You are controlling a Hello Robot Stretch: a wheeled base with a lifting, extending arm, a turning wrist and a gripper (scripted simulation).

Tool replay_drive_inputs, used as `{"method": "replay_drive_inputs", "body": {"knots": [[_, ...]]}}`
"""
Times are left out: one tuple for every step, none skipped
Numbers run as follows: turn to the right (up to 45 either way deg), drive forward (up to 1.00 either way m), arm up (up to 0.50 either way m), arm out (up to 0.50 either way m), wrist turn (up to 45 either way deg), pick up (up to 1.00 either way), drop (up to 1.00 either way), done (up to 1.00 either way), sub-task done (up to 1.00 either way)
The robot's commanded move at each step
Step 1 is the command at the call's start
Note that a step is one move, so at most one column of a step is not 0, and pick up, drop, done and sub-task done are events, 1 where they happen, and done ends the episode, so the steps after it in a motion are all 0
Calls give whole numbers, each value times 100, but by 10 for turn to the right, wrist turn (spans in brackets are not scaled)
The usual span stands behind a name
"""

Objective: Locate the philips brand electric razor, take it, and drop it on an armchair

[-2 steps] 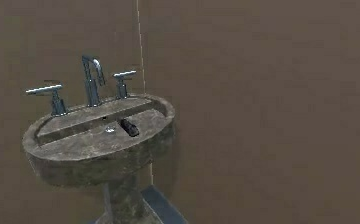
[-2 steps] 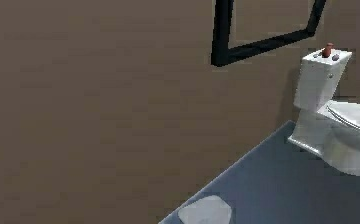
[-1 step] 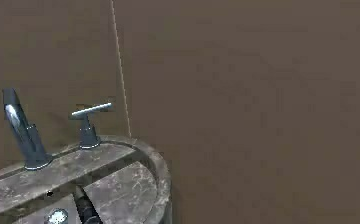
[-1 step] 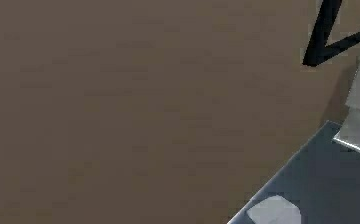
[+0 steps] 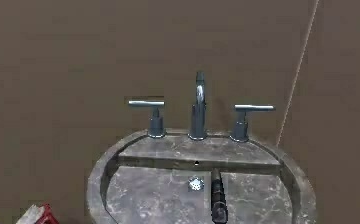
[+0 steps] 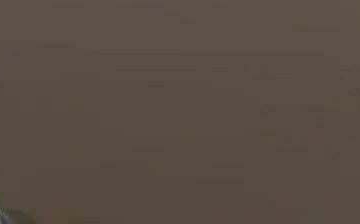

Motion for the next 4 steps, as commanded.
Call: {"method": "replay_drive_inputs", "body": {"knots": [[-450, 0, 0, 0, 0, 0, 0, 0, 0], [-270, 0, 0, 0, 0, 0, 0, 0, 0], [0, 0, 50, 0, 0, 0, 0, 0, 0], [0, 0, 38, 0, 0, 0, 0, 0, 0]]}}
